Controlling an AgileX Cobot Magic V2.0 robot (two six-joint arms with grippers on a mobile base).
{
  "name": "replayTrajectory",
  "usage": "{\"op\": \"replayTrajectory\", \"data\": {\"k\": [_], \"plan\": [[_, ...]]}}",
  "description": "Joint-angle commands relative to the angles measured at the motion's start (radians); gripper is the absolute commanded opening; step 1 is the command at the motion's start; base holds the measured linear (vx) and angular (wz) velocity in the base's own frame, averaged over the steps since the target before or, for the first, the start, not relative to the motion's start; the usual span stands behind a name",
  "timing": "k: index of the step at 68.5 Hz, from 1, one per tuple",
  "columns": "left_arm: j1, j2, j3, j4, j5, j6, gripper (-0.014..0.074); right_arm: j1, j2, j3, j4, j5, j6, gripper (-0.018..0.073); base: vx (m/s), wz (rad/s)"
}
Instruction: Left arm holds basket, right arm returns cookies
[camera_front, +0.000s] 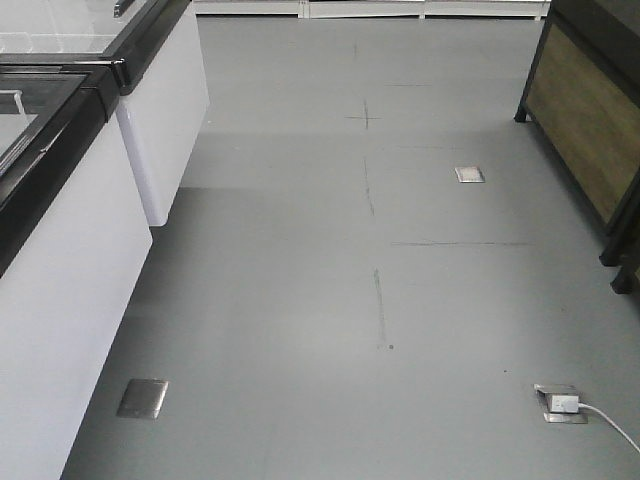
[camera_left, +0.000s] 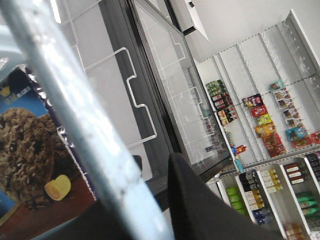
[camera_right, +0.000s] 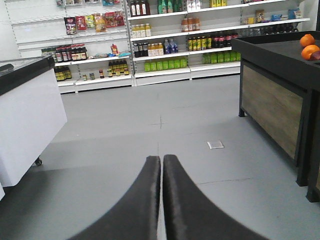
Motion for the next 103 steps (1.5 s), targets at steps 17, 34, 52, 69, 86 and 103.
{"op": "replayTrajectory", "data": {"k": [17, 34, 52, 69, 86, 103], "plan": [[0.000, -0.055, -0.165, -0.008, 0.090, -0.016, -0.0007, -0.004, -0.011, 0.002, -0.005, -0.073, -0.008, -0.0008, 0.00, 0.00], [-0.025, -0.063, -0.202, -0.015, 0.134, 0.032, -0.0007, -0.004, -0.011, 0.002, -0.005, -0.073, -0.008, -0.0008, 0.00, 0.00], [-0.092, -0.090, -0.202, -0.015, 0.136, 0.062, -0.0007, -0.004, -0.011, 0.002, -0.005, -0.073, -0.008, -0.0008, 0.00, 0.00], [-0.196, -0.113, -0.202, -0.015, 0.217, 0.105, -0.0007, -0.004, -0.011, 0.002, -0.005, -0.073, -0.008, -0.0008, 0.00, 0.00], [-0.337, -0.127, -0.202, -0.020, 0.308, 0.198, -0.0007, -0.004, -0.011, 0.002, -0.005, -0.073, -0.008, -0.0008, 0.00, 0.00], [-0.470, -0.157, -0.200, -0.131, 0.360, 0.348, -0.0007, -0.004, -0.011, 0.002, -0.005, -0.073, -0.008, -0.0008, 0.00, 0.00]]}}
